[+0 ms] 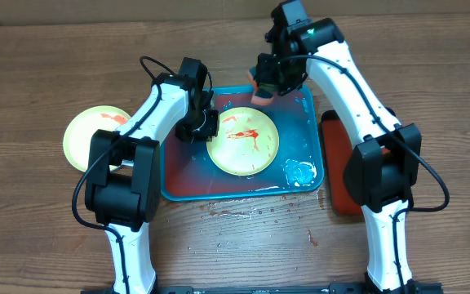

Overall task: Clean dirty plates on tray and stack at the side
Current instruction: 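Lower sponge with right gripper onto the second yellow plate, then scrub the second yellow plate with the sponge while left gripper holds it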

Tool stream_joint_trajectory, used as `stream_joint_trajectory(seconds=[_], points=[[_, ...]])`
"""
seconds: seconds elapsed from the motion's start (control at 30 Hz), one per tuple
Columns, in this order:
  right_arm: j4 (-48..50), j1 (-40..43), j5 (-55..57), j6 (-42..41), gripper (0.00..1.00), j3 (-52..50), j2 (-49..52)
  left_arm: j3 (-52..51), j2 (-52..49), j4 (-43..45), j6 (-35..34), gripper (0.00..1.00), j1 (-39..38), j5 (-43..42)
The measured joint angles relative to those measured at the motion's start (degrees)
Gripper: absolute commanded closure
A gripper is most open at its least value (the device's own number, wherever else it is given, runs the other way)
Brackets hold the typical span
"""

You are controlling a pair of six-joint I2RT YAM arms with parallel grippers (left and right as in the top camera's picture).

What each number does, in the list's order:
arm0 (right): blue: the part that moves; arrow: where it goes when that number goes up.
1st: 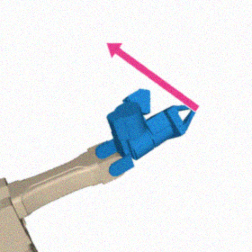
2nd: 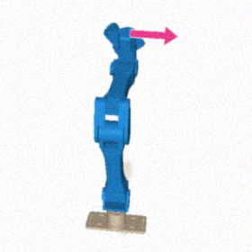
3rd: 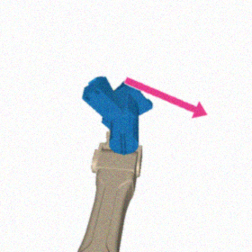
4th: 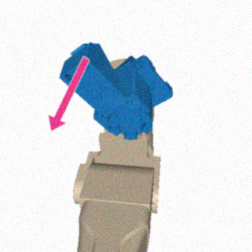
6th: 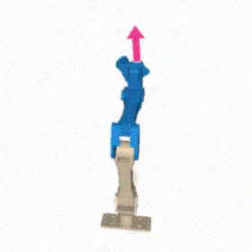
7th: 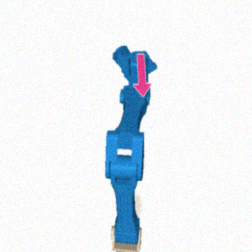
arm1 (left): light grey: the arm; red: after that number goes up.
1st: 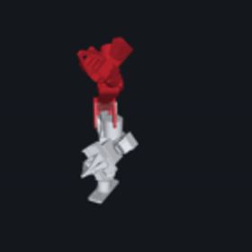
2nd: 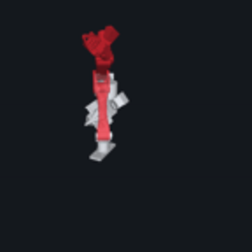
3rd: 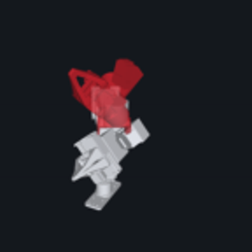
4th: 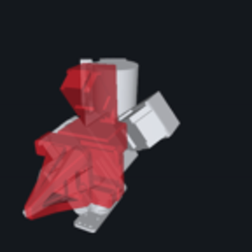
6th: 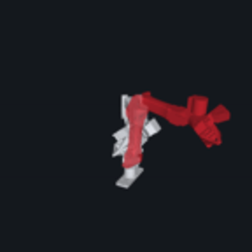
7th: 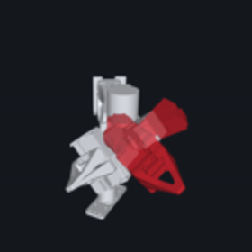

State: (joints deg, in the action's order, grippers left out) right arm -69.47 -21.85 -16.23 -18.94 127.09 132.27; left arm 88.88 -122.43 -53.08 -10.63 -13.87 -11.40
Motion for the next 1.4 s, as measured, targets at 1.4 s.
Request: stream_joint_trajectory(seconds=[1.4], points=[[7.6,-10.4,10.0,-6.5,0.96,-12.4,4.9,0.0,0.0,3.6,-3.0,0.96,0.2,-1.3]])
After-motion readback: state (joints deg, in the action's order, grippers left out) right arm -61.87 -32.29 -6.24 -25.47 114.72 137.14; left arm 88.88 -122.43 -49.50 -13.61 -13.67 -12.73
